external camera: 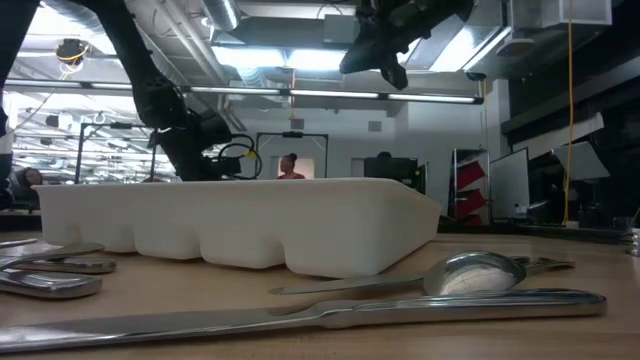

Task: Sort silverware
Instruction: Put the silver knife into the white cutlery tray, then put the silver spoon into the white cutlery tray

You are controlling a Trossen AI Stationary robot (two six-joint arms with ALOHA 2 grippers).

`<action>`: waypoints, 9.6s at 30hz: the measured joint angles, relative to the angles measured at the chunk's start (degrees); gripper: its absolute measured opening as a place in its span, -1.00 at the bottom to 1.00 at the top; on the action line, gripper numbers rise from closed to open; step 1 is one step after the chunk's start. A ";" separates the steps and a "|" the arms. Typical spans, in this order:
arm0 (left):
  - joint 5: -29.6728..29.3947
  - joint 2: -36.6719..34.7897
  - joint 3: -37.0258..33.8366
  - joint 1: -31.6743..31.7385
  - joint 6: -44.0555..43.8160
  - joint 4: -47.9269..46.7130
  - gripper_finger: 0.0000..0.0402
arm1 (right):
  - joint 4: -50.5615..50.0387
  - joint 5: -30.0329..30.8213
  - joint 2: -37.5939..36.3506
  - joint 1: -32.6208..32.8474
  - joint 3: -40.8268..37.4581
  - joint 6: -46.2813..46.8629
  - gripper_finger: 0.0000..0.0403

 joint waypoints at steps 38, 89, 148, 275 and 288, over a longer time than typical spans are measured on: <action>-0.64 -8.35 0.50 -17.66 -31.05 -50.84 -0.77 | -4.46 -0.13 0.00 0.02 0.00 -0.27 -0.83; -9.44 -14.93 -0.95 -22.79 -34.75 -47.98 -0.88 | -5.71 -0.20 0.00 0.02 0.00 -3.15 -0.83; 6.23 -38.96 -0.52 -50.70 52.76 -15.23 -0.84 | -8.40 -0.11 0.02 0.02 0.00 -9.09 -0.83; -18.25 -33.03 -0.55 -63.08 -36.95 -14.55 -0.62 | -17.08 10.28 -4.25 50.71 -31.85 -14.16 -0.31; -18.29 -33.03 -0.55 -63.07 -39.88 -14.48 -0.62 | -13.93 8.37 3.10 50.71 -31.85 -22.36 -0.30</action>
